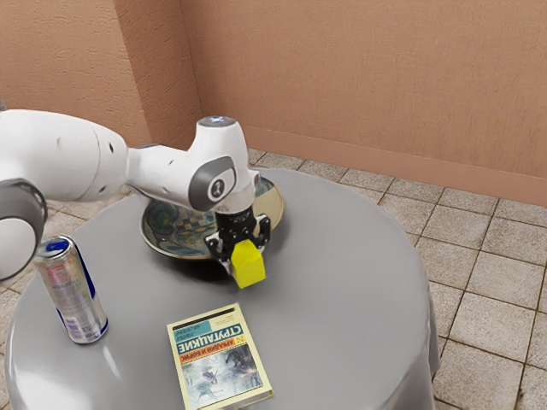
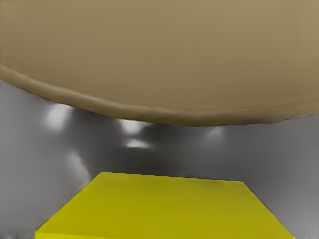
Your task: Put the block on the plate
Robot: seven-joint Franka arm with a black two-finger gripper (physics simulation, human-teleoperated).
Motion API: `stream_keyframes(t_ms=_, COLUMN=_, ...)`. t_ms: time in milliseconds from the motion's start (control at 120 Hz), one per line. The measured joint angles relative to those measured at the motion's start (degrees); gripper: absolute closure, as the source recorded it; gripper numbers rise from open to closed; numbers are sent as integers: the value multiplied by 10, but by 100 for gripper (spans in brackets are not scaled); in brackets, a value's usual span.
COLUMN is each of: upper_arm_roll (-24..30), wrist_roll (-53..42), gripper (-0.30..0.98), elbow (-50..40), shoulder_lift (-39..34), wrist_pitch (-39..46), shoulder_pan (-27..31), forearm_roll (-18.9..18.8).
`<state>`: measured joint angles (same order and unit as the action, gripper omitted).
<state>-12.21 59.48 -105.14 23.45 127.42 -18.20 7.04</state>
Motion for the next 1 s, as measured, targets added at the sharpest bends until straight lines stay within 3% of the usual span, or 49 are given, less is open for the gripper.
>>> stream_keyframes(t_ms=442, upper_arm_roll=-7, wrist_roll=3, gripper=32, elbow=0, shoulder_lift=-97, wrist_pitch=-44, shoulder_pan=4, forearm_roll=-6)
stream_keyframes(t_ms=1000, upper_arm_roll=-13, wrist_roll=3, gripper=31, elbow=6, shoulder_lift=-115, wrist_pitch=-59, shoulder_pan=127, forearm_roll=-15)
